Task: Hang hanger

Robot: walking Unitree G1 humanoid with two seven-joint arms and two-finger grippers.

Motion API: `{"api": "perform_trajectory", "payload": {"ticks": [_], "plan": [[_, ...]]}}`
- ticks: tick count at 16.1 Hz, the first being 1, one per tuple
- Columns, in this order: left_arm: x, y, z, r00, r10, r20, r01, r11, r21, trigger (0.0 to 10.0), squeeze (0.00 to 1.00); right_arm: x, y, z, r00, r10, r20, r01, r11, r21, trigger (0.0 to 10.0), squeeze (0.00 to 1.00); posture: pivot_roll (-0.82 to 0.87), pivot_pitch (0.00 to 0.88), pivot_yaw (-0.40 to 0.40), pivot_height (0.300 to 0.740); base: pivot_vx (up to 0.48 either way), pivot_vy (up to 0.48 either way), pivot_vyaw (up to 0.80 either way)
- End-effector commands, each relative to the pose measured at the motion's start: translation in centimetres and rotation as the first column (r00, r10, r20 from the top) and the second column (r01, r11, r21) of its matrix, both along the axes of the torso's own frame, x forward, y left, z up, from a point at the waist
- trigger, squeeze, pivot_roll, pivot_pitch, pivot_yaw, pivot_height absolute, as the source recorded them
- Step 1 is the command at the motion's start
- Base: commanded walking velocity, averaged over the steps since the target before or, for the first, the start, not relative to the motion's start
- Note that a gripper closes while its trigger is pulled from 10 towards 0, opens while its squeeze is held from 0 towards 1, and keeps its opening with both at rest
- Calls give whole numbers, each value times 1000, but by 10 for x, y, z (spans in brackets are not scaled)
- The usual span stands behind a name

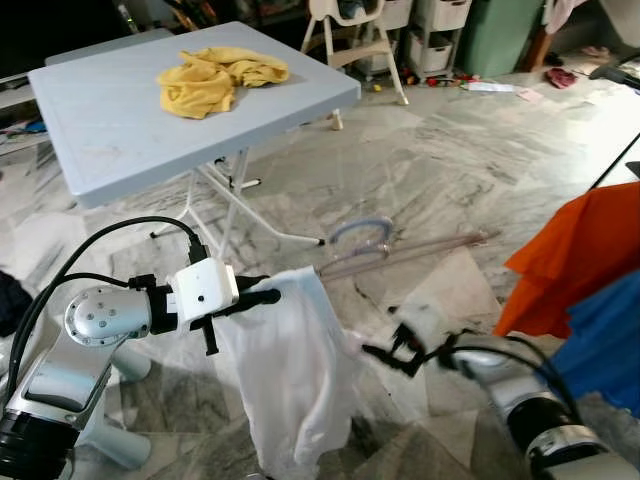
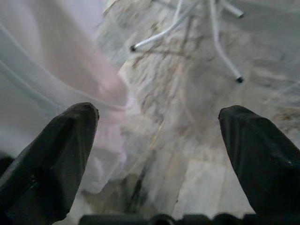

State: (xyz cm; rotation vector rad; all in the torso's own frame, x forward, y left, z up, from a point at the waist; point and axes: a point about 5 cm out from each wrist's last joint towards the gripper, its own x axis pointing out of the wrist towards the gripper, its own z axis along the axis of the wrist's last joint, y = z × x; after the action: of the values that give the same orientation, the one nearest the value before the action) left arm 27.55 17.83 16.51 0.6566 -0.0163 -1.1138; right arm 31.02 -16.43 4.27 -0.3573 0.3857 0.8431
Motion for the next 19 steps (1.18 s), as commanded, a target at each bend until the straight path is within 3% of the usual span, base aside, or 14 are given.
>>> {"api": "perform_trajectory", "payload": {"ticks": [1,5,6,9,13,14,19], "plan": [[1,0,11,999,-20,46,20,1000,-5,0,0,7,8,14,997,73,27,-75,995,59,10000,0,35,77,57,740,0,0,0],[2,-2,15,997,-45,70,44,999,8,0,0,5,22,20,978,205,37,-207,974,95,10000,0,37,78,58,740,0,0,0],[5,-2,21,995,-42,92,41,999,7,0,0,3,33,22,965,258,38,-261,957,124,10000,0,39,79,55,740,0,0,0],[8,-2,29,993,-44,111,44,999,3,0,0,2,42,25,961,273,49,-277,941,195,10000,0,44,79,54,740,0,0,0],[3,-6,25,993,-77,94,76,997,11,0,0,-2,54,22,953,302,35,-301,925,233,10000,0,45,78,56,740,0,0,0],[3,-8,24,992,-82,94,81,997,10,0,0,-1,54,18,962,270,31,-271,940,210,0,0,47,75,55,740,0,0,0],[5,-3,32,991,-68,117,67,998,14,0,0,-2,31,2,987,161,-21,-159,983,92,0,0,54,71,50,740,0,0,0]]}}
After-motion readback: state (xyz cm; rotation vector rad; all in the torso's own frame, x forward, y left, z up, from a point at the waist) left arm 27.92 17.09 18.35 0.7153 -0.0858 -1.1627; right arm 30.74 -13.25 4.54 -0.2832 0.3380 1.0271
